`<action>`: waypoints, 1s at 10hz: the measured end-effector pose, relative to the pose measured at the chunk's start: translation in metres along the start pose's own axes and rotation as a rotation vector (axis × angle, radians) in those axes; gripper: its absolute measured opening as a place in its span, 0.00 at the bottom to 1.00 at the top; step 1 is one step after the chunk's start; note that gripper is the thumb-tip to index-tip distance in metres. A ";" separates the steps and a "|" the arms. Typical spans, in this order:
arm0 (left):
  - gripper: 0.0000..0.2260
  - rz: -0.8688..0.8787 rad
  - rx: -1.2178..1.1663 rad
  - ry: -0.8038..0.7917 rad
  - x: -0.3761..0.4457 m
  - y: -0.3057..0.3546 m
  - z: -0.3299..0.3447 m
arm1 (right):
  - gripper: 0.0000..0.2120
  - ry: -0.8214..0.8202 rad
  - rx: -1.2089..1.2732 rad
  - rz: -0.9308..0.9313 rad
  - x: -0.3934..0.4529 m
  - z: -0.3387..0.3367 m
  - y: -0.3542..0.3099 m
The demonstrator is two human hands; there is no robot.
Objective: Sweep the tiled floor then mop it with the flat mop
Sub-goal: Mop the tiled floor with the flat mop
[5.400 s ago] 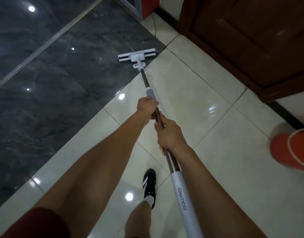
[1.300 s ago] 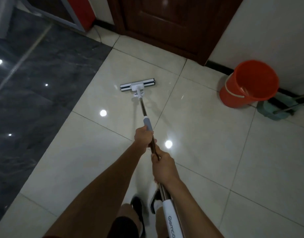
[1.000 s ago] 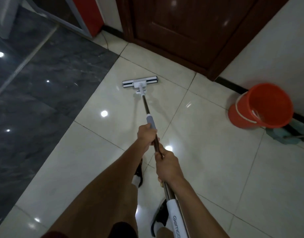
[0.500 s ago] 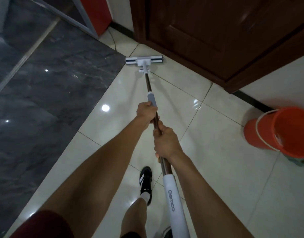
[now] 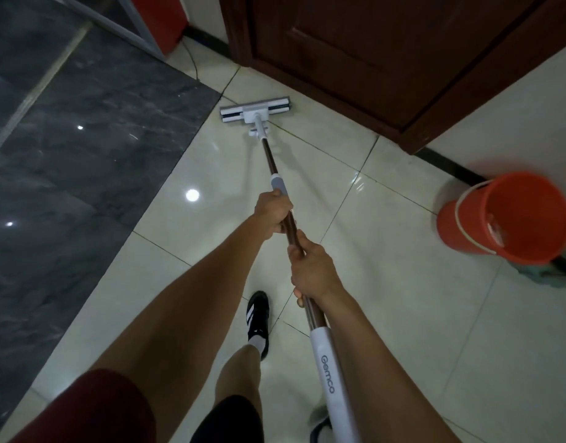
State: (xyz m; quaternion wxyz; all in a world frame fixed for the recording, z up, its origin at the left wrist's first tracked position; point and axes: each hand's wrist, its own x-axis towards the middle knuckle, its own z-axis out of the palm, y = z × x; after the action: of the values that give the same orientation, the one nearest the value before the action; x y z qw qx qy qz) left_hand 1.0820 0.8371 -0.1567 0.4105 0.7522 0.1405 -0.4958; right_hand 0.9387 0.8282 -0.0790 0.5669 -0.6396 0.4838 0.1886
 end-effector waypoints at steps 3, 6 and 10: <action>0.12 -0.123 -0.060 0.101 -0.103 -0.106 0.138 | 0.22 -0.069 -0.074 -0.043 -0.093 -0.086 0.157; 0.07 -0.148 -0.029 0.093 -0.191 -0.199 0.240 | 0.18 -0.098 -0.177 -0.117 -0.177 -0.150 0.288; 0.11 0.021 0.093 0.004 -0.280 -0.341 0.273 | 0.14 -0.104 -0.174 -0.115 -0.285 -0.124 0.411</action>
State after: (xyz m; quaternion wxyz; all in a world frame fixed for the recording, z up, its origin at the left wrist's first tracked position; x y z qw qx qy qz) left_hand 0.5681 0.8975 -0.1253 0.3800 0.7728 0.1103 -0.4962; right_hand 0.4269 0.8767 -0.0420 0.5435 -0.7024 0.3981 0.2298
